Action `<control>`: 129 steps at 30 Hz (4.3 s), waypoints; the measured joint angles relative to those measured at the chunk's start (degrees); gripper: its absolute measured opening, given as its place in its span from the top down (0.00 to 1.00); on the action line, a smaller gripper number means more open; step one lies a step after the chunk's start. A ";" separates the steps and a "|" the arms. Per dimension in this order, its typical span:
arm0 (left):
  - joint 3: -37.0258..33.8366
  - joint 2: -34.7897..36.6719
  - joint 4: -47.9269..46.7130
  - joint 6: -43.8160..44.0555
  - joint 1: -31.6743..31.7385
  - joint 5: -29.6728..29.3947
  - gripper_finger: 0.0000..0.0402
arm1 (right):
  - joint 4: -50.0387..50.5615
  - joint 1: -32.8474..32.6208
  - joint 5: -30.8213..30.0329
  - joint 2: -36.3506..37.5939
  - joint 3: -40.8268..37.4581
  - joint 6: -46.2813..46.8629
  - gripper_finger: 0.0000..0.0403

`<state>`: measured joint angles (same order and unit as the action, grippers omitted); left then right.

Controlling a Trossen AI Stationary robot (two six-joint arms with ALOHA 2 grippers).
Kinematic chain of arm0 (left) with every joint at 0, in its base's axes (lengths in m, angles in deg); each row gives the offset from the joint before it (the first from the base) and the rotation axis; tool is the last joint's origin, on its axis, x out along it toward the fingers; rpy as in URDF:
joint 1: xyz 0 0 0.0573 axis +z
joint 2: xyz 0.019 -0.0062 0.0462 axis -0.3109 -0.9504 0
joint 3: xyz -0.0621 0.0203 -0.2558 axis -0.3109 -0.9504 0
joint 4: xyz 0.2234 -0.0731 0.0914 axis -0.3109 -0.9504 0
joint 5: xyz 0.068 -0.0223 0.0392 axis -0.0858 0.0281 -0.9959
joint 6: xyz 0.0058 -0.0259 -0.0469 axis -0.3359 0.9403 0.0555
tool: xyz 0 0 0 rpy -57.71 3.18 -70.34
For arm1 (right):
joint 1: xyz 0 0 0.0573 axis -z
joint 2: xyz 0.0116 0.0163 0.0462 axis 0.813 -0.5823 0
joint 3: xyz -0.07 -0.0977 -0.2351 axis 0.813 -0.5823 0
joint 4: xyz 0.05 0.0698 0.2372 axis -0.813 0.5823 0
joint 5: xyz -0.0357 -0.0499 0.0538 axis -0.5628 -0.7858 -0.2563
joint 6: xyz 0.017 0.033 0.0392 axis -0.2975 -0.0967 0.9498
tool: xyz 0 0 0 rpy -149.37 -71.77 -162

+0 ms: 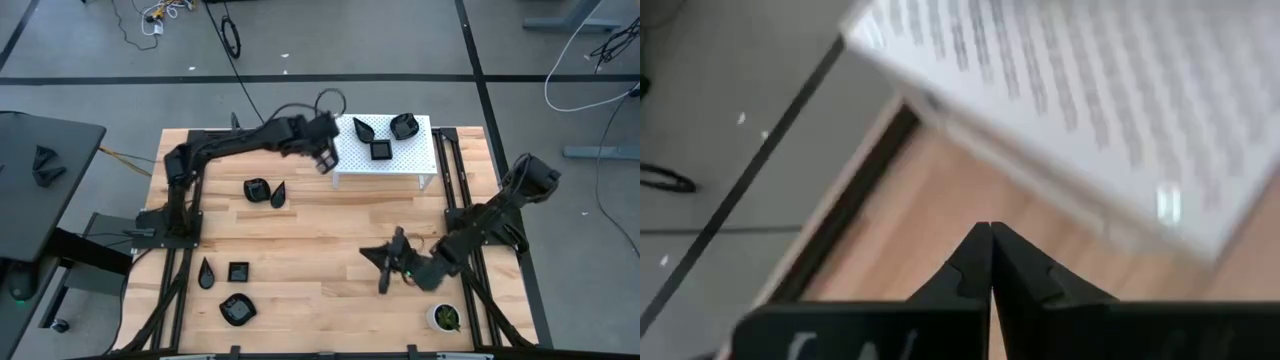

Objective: Pick & Place Mini shaped plates
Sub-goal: Stack the black drop shaped plate on the black drop shaped plate on the shelf

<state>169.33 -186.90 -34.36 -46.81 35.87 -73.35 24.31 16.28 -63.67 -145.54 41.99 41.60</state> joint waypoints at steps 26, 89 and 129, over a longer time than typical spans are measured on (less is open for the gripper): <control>-72.02 27.62 69.74 22.62 -35.29 -7.09 0.97 | 64.55 71.91 41.91 -1.23 41.69 -18.38 1.00; -71.96 27.51 69.83 22.08 -38.44 -17.55 0.97 | 62.64 66.91 43.59 -7.83 41.60 -19.99 1.00; -71.96 27.51 69.86 22.10 -38.44 -17.55 0.97 | 52.56 66.93 45.31 -10.10 36.57 -20.70 0.99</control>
<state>97.37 -159.39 35.50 -24.71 -2.57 -90.90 76.88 83.21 -18.36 -155.64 78.56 20.91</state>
